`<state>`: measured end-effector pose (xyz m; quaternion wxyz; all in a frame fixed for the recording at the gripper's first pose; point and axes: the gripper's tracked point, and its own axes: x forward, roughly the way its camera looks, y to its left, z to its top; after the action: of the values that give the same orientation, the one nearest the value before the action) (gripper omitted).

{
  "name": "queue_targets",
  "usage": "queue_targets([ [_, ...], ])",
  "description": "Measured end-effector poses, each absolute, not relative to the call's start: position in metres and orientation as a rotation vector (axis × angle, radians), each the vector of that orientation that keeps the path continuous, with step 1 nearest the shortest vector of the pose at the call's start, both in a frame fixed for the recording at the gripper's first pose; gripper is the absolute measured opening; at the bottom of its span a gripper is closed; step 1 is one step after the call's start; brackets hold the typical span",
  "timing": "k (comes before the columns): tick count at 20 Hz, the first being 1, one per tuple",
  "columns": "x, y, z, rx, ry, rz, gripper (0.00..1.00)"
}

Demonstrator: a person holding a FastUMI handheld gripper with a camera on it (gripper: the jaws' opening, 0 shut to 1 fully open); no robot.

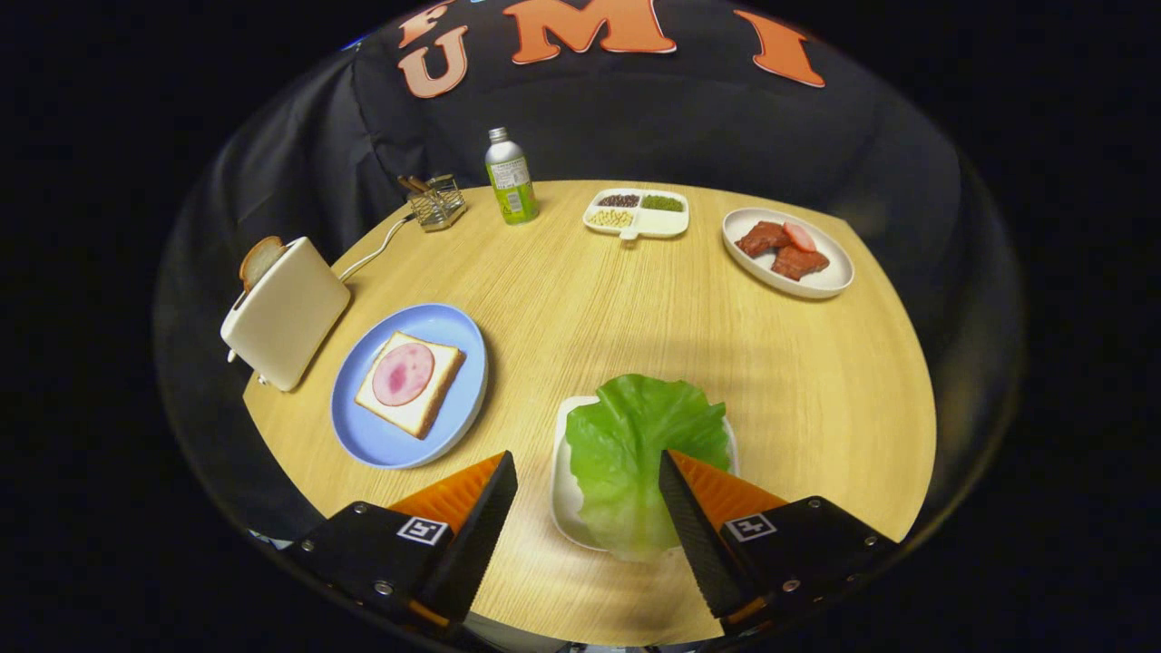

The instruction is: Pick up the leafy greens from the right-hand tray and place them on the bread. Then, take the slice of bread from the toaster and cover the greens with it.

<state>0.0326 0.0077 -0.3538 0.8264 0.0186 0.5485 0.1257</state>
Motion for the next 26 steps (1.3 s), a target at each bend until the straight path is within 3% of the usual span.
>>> queue_targets([
  [8, 0.035, -0.015, -0.403, -0.058, 1.296, 0.156, 0.92],
  [16, 0.035, -0.019, -0.412, -0.060, 1.330, 0.101, 0.73],
  [18, 0.037, -0.025, -0.413, -0.046, 1.319, 0.083, 0.63],
  [19, 0.039, -0.028, -0.412, -0.037, 1.314, 0.073, 0.49],
  [20, 0.040, -0.032, -0.412, -0.022, 1.306, 0.059, 0.42],
  [21, 0.041, -0.034, -0.413, 0.000, 1.304, 0.050, 0.25],
  [23, 0.041, -0.038, -0.412, 0.050, 1.295, 0.033, 0.11],
  [26, 0.041, -0.033, -0.405, 0.122, 1.270, 0.042, 0.05],
])
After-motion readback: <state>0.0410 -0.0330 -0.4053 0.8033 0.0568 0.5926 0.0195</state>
